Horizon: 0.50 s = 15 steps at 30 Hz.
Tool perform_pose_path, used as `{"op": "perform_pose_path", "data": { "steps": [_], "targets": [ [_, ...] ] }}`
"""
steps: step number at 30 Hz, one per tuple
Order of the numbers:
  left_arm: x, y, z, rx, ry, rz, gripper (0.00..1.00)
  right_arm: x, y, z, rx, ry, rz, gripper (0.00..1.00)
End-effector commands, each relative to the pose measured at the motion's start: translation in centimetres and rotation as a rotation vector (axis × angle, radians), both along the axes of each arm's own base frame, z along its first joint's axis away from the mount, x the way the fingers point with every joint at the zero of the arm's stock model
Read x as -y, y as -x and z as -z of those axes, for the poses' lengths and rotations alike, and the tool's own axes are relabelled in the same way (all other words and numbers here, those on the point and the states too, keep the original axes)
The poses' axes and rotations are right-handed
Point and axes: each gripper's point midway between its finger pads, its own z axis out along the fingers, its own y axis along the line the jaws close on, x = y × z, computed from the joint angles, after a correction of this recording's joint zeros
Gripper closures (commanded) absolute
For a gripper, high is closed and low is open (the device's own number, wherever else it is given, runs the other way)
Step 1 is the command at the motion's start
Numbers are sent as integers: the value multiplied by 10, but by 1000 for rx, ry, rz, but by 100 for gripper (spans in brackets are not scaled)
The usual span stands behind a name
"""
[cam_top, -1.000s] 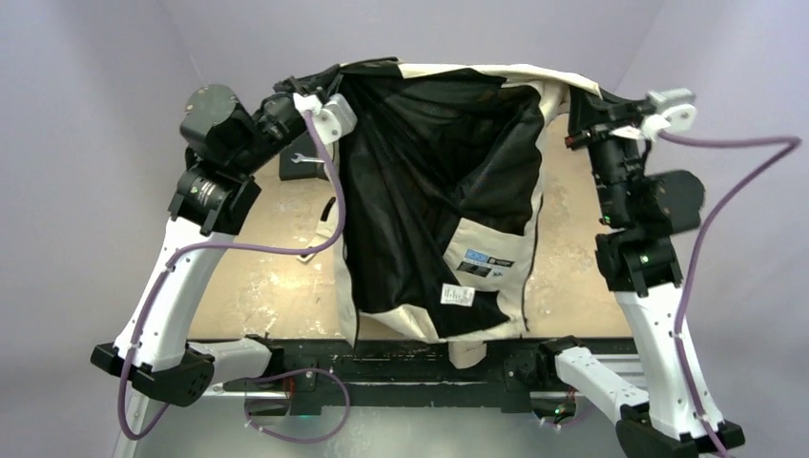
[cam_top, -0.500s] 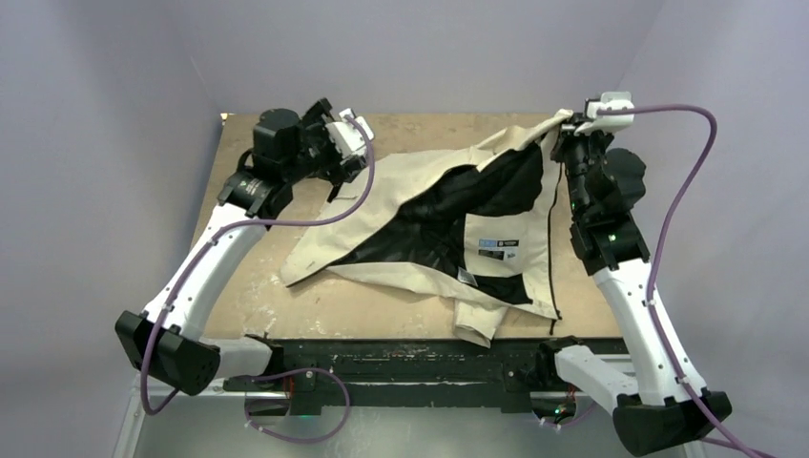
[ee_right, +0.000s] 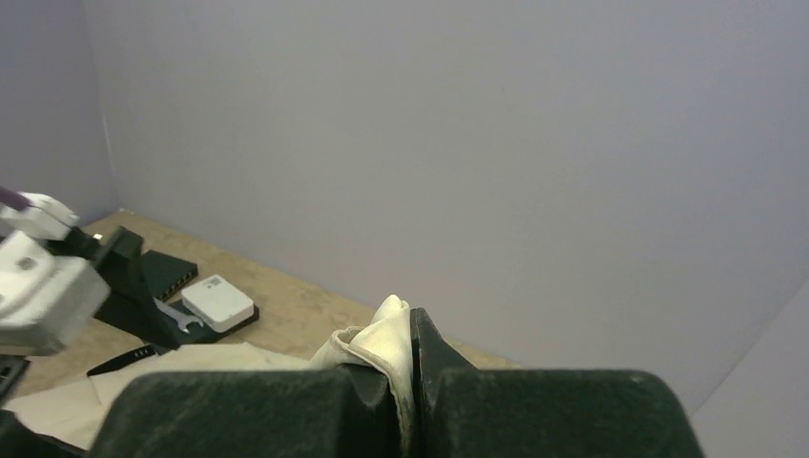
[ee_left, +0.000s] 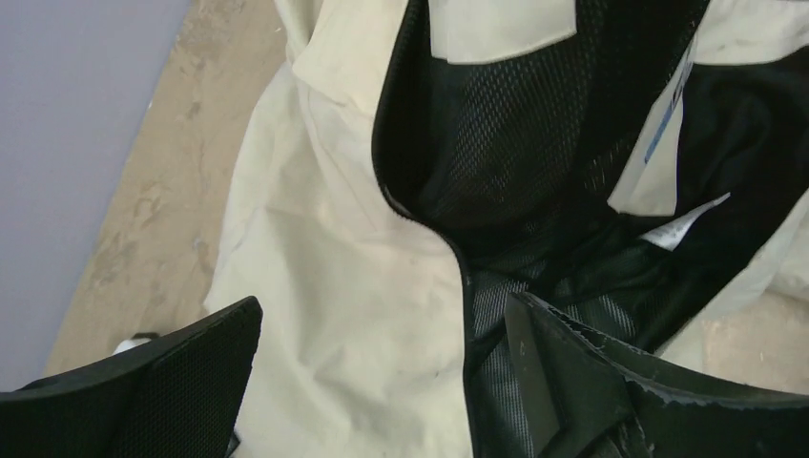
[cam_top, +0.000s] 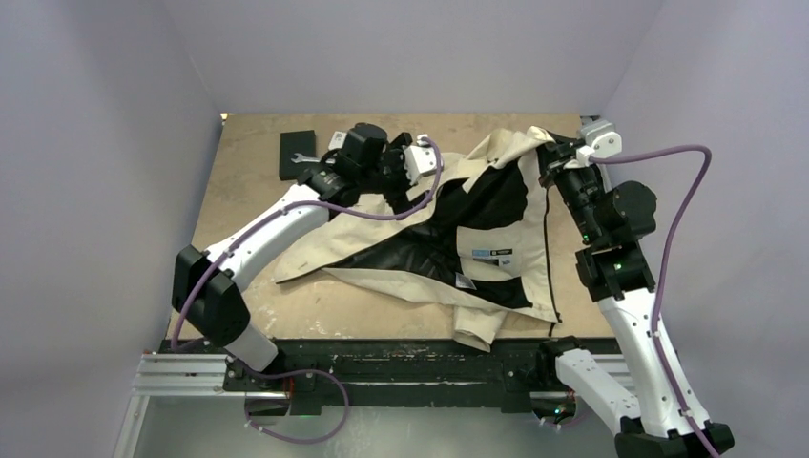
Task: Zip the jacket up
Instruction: Flatten out the jacket at the center of the board.
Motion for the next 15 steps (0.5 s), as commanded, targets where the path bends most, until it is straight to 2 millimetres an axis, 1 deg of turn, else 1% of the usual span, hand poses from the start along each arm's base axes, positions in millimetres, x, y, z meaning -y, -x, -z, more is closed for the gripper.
{"op": "perform_pose_path", "data": {
  "steps": [1,5,8,11,13,15],
  "targets": [
    [25,-18,-2,-27,103,-40,2,-5,18,-17,65,19,-50,100],
    [44,-29,15,-54,109,-19,2,-4,20,-11,43,30,-46,100],
    [57,-35,25,-51,115,-11,2,-3,22,-12,38,36,-41,100],
    [67,-43,24,-34,133,-6,7,-4,24,-13,36,39,-47,100],
    [73,-47,24,-34,137,11,13,-5,24,-14,32,37,-52,100],
    [78,-48,24,-33,143,33,22,-6,23,-14,28,36,-57,100]
  ]
}}
